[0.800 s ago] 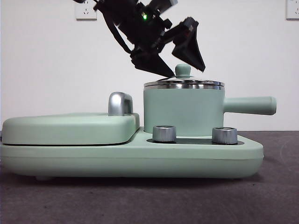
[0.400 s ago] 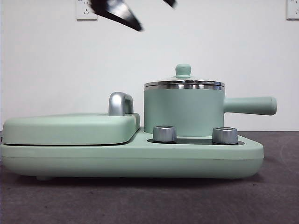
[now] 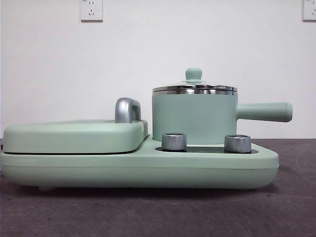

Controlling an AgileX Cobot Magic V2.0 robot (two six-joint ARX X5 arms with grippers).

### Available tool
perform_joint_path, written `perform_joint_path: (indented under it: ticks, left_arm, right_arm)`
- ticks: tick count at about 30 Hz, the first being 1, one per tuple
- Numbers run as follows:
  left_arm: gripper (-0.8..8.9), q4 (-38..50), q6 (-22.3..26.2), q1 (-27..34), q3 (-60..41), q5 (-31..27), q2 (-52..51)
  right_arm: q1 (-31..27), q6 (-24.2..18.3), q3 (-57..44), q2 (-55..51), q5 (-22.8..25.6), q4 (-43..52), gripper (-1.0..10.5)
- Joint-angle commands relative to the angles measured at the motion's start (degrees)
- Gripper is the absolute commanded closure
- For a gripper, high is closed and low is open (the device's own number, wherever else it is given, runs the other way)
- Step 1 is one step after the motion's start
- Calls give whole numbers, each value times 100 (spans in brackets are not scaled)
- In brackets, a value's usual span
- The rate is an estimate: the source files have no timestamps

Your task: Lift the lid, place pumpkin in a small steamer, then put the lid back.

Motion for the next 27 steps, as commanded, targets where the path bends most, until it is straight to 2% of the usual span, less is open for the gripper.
perform_joint_path:
  ticks: [1,8,12,13,14,15,16,17,18,27]
  left_arm:
    - [323,85,-236,-31,-448,9,-614]
    - [322,476,-590,4,-2081,-92,-2479]
    - [323,476,-697,35,-2634,-417,-3145]
    - [350,479,-730,35,-2715,-527,-3257]
    - [473,468,-800,35,-2765,-638,-3333]
    - [645,420,-802,35,-2780,-660,-3370]
    - [826,372,-802,35,-2780,-662,-3388]
    - [778,374,-802,35,-2780,-660,-3388]
    - [806,372,-802,35,-2780,-660,-3386]
    - [807,407,-798,35,-2780,-658,-3386]
  right_arm:
    - [33,-90,24,15,-103,44,402]
    - [33,-87,24,15,-153,59,402]
    - [33,-92,24,15,-140,68,404]
    - [33,-92,24,15,-122,79,441]
    - [33,-92,24,15,-127,79,566]
    - [33,-92,24,15,-125,76,729]
    - [33,-94,24,15,-85,79,967]
    - [33,-122,24,15,-57,96,919]
    - [33,-142,24,15,-11,109,911]
    - [33,-155,24,13,66,129,911]
